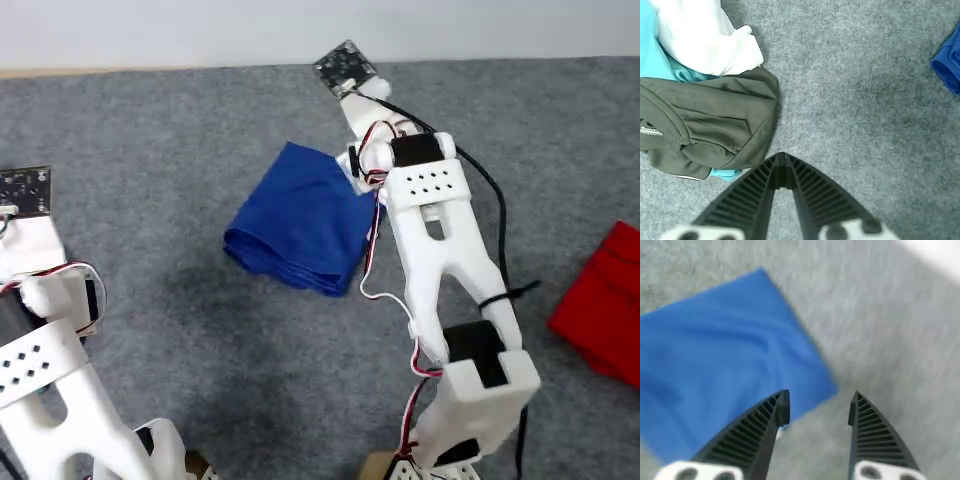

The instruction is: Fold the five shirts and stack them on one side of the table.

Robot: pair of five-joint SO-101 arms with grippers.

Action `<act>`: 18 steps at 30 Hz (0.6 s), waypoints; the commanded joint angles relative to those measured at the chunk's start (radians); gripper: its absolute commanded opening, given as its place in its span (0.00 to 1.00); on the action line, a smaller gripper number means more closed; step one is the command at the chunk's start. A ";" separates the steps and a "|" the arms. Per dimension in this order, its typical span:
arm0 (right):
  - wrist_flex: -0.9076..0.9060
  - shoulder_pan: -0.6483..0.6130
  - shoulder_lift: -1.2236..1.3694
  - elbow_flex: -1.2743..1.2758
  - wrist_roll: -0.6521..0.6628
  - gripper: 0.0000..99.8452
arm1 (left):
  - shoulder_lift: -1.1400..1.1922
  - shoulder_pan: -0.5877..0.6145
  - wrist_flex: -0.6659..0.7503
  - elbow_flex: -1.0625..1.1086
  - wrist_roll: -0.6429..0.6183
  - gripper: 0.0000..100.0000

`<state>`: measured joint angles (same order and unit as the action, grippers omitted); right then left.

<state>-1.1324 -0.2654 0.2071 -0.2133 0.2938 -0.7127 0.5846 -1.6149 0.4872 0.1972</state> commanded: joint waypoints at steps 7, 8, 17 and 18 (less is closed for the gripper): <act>-0.357 0.018 -0.076 -0.054 -0.454 0.21 | -0.023 -0.005 0.012 -0.004 -0.003 0.00; -0.380 0.015 -0.074 -0.051 -0.494 0.21 | -0.023 -0.005 0.012 -0.004 -0.003 0.00; -0.390 -0.001 0.048 -0.046 -0.664 0.21 | -0.023 -0.005 0.011 -0.004 -0.005 0.00; -0.381 -0.007 0.061 -0.048 -0.680 0.21 | -0.023 -0.005 0.011 -0.004 -0.005 0.00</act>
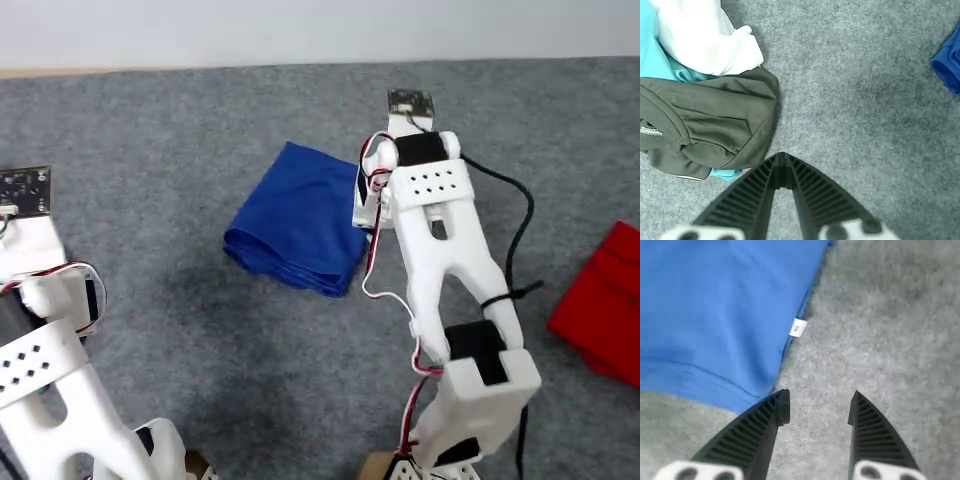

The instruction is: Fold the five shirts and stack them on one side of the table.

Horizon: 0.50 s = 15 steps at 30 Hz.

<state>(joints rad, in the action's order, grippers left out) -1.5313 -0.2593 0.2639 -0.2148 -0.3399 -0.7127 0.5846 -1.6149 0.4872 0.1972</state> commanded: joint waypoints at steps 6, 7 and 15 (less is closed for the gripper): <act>0.065 -0.084 0.016 -0.074 -0.130 0.21 | -0.023 -0.005 0.011 -0.004 -0.005 0.00; 0.085 -0.093 0.016 -0.074 -0.137 0.21 | -0.023 -0.005 0.011 -0.004 -0.005 0.00; 0.217 -0.119 0.111 -0.075 -0.140 0.21 | -0.023 -0.005 0.011 -0.004 -0.005 0.00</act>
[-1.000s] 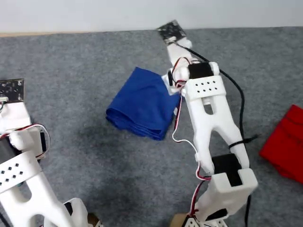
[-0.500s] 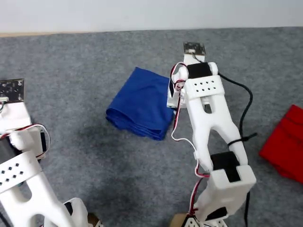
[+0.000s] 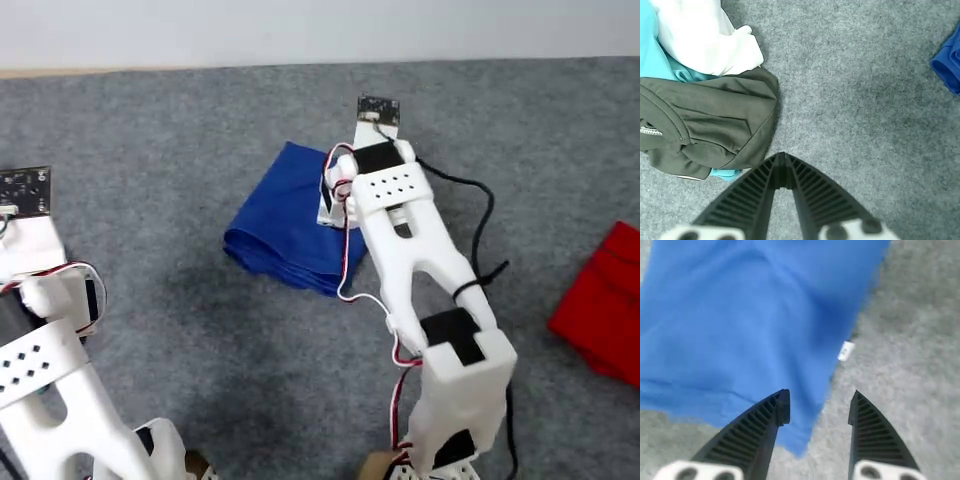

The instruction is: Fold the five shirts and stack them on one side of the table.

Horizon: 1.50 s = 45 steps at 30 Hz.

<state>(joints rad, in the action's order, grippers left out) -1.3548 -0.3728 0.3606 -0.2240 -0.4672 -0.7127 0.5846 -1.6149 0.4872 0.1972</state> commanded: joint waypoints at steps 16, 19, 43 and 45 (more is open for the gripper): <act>0.183 0.001 0.254 -0.072 -0.008 0.21 | -0.023 -0.005 0.011 -0.002 -0.005 0.00; 0.202 -0.001 0.292 -0.094 -0.008 0.21 | -0.023 -0.005 0.011 -0.002 -0.005 0.00; 0.211 -0.013 0.426 -0.249 0.002 0.01 | -0.023 -0.005 0.011 -0.002 -0.005 0.00; 0.206 0.004 0.420 -0.267 0.003 0.01 | -0.023 -0.005 0.011 -0.002 -0.005 0.00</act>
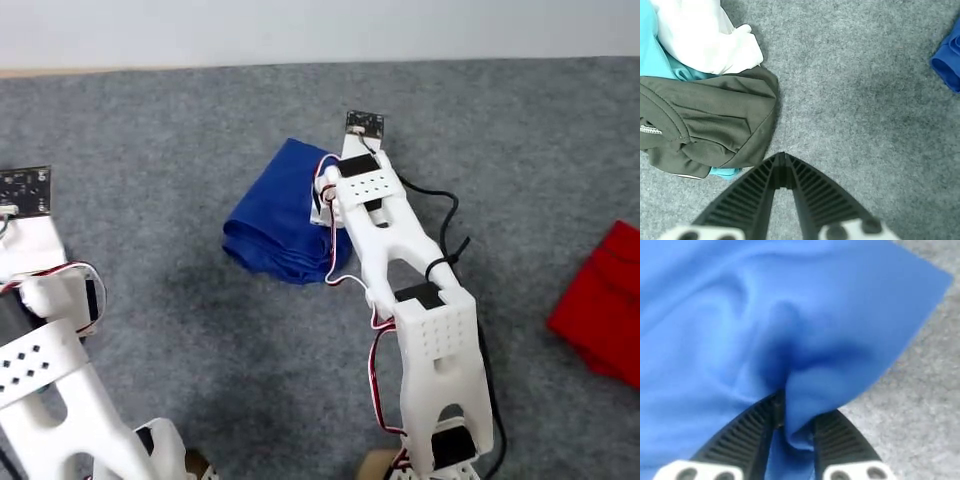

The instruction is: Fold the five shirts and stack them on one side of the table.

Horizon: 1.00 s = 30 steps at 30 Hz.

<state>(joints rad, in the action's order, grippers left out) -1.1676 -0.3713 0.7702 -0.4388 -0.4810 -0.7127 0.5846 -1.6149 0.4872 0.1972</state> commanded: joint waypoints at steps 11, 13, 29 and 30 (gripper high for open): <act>-0.148 0.090 -0.150 -0.204 0.233 0.01 | -0.023 -0.005 0.011 -0.002 -0.005 0.00; -0.166 0.117 -0.165 -0.204 0.258 0.01 | -0.023 -0.005 0.011 -0.002 -0.005 0.00; -0.406 0.363 -0.297 -0.207 0.336 0.01 | -0.023 -0.005 0.011 -0.002 -0.005 0.00; -0.412 0.383 -0.297 -0.207 0.348 0.01 | -0.023 -0.005 0.011 -0.002 -0.005 0.00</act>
<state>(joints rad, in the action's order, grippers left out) -1.5620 -0.0460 0.5539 -0.5846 -0.1741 -0.7127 0.5846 -1.6149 0.4872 0.1972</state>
